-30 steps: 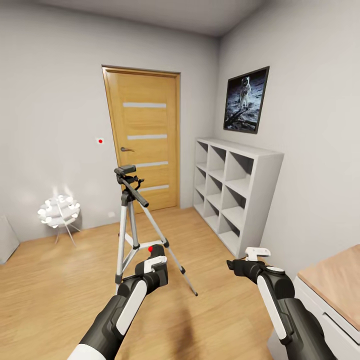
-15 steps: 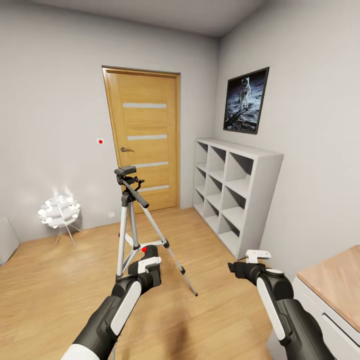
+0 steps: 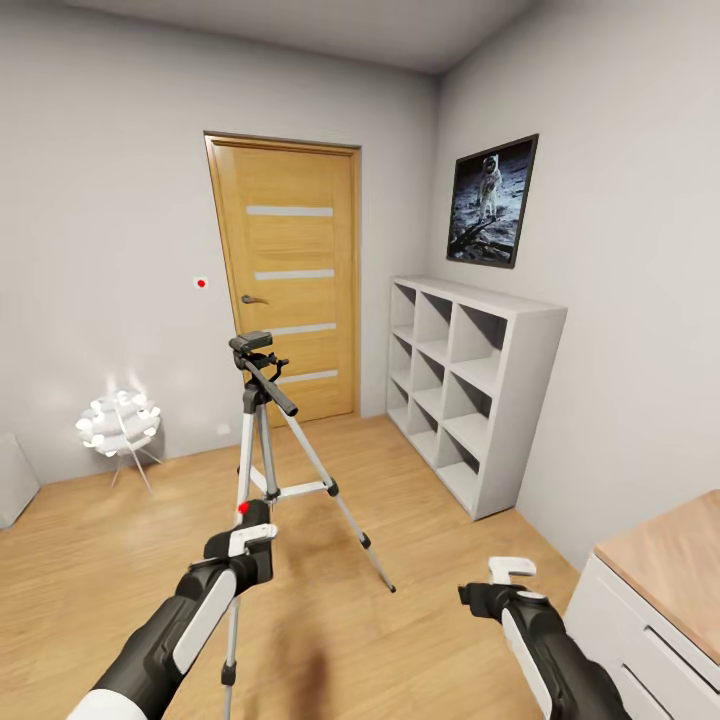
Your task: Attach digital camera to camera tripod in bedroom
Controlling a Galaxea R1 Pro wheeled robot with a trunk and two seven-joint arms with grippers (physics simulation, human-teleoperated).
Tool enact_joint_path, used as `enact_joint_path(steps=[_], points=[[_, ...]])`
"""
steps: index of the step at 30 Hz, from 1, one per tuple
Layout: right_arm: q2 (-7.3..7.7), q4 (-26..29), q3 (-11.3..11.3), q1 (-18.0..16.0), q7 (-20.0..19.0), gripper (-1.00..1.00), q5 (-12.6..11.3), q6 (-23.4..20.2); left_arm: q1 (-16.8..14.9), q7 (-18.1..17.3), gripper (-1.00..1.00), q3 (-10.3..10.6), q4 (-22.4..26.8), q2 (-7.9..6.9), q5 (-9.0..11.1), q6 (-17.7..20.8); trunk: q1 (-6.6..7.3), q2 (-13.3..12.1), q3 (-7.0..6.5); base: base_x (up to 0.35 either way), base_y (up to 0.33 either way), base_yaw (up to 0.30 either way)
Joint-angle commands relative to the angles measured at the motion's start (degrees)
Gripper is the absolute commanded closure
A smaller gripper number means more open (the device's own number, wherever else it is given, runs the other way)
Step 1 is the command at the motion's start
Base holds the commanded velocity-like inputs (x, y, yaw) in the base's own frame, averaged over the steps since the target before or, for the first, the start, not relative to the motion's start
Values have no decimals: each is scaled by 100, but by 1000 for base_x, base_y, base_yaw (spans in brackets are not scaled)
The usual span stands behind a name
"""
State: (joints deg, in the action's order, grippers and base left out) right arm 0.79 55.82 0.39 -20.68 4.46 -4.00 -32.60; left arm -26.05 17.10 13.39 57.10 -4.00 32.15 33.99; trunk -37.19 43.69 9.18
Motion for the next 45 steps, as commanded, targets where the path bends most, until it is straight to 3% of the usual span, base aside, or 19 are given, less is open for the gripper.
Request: enact_joint_path(steps=[1, 7, 13, 16, 20, 26, 45], points=[[-3, -141, 8, -3, 32, -100, 4, 81, -6, 42, 100, 21, -29, -13, 56, 6, -1, 9, 9, 0, 0, 0], [-13, -942, 11, 1, 4, -100, 121, 664, -6, 54, 100, 16, -243, -70, 42, -4, -1, 9, 9, 0, 0, 0], [13, -2327, 6, 2, 30, -100, 165, 919, -6, 55, 100, 21, -274, -113, 43, -6, -1, 9, 9, 0, 0, 0], [16, -3080, 11, 3, 35, -100, 174, 1435, -6, 56, 100, 23, -283, -121, 41, -6, -1, 9, 9, 0, 0, 33], [13, -3654, 16, 3, 28, -100, 174, 2108, -6, 55, 100, 23, -289, -122, 44, -6, -1, 9, 9, 0, 0, 178], [8, -3862, 18, 3, 8, -100, 166, 2379, -6, 49, 100, 24, -315, -122, 52, -6, -1, 9, 9, 0, 0, 250], [9, -3903, 22, 3, 7, -100, 162, 2472, -6, 50, 100, 23, -337, -122, 47, -6, -1, 9, 9, 0, 0, 269]])
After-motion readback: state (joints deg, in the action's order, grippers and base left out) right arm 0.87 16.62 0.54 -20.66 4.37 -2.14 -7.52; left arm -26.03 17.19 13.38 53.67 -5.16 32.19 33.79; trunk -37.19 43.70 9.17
